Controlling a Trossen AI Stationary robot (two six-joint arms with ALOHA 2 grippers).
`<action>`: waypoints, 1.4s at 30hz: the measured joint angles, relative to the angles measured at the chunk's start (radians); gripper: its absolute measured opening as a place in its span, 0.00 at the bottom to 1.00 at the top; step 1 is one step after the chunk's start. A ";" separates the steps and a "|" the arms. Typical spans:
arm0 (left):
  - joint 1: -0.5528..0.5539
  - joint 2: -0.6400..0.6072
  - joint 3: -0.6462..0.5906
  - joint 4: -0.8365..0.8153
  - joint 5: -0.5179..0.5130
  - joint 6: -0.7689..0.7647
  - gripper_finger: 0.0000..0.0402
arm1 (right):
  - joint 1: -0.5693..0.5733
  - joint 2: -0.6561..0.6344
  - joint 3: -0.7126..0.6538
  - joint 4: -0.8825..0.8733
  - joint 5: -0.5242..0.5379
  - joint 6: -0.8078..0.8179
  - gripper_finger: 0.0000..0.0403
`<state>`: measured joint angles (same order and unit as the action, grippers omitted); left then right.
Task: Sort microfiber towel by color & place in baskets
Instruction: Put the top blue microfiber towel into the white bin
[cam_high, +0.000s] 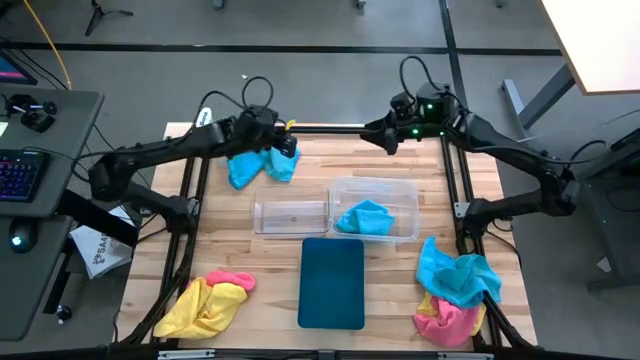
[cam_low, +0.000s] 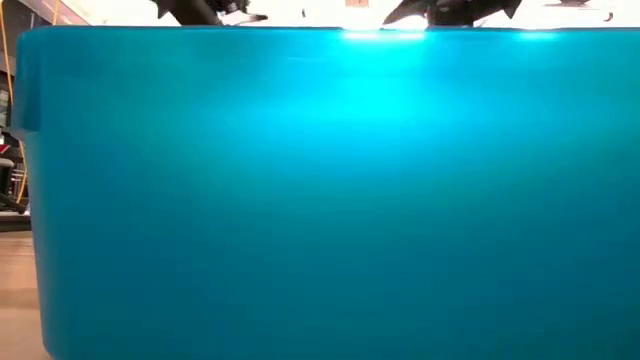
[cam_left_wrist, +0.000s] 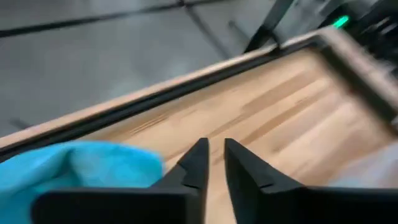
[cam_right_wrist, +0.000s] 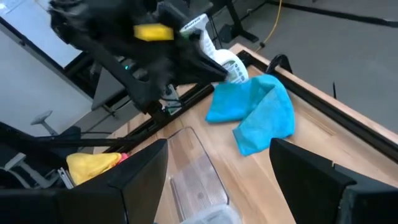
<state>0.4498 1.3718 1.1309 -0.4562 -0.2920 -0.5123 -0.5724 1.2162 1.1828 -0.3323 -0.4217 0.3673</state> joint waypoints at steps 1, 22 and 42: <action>0.010 0.025 0.000 -0.009 0.002 0.008 0.15 | 0.001 -0.006 0.000 0.000 0.000 -0.006 0.68; 0.198 0.448 -0.001 -0.115 0.024 -0.115 0.58 | 0.005 -0.012 0.000 -0.083 0.032 0.053 0.68; 0.183 0.511 -0.005 -0.074 0.147 -0.032 0.08 | 0.005 -0.012 0.000 -0.092 0.033 0.044 0.68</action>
<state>0.6327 1.8826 1.1262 -0.5300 -0.1449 -0.5440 -0.5678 1.2045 1.1828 -0.4240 -0.3885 0.4116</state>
